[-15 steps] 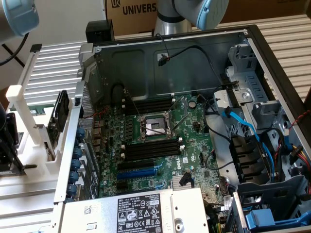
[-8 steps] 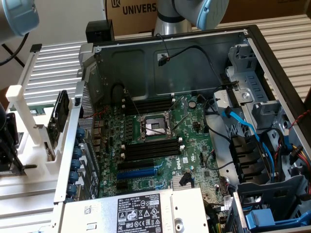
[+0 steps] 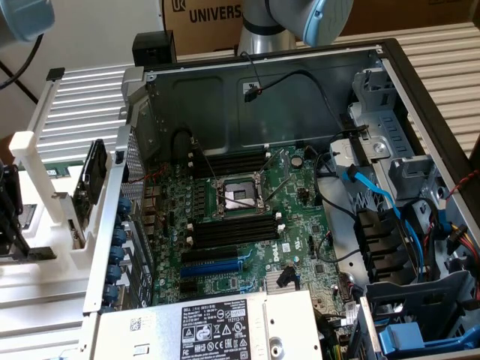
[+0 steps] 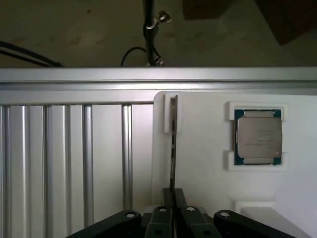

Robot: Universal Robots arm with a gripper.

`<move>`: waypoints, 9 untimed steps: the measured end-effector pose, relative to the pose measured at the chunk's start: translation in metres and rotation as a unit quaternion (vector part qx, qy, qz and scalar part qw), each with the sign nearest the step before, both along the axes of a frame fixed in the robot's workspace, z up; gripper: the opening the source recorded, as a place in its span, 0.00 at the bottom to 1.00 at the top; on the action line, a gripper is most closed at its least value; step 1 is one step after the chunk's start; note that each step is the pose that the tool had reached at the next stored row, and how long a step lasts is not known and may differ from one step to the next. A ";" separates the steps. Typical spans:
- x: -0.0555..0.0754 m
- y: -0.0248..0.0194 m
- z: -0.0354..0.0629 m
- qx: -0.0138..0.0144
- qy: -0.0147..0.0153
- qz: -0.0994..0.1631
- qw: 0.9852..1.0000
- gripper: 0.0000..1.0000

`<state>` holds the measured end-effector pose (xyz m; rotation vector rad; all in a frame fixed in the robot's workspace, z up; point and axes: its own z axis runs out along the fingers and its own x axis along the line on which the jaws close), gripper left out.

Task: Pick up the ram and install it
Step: 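Pick up the ram and move it above insertion slot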

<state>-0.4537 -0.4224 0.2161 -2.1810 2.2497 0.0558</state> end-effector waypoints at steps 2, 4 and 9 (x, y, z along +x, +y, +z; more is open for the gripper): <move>-0.001 0.0003 0.0069 0.000 0.000 0.000 1.000 0.13; -0.001 0.0007 0.0138 -0.001 0.000 0.000 1.000 0.13; -0.003 0.0013 0.0304 -0.002 0.000 -0.001 1.000 0.13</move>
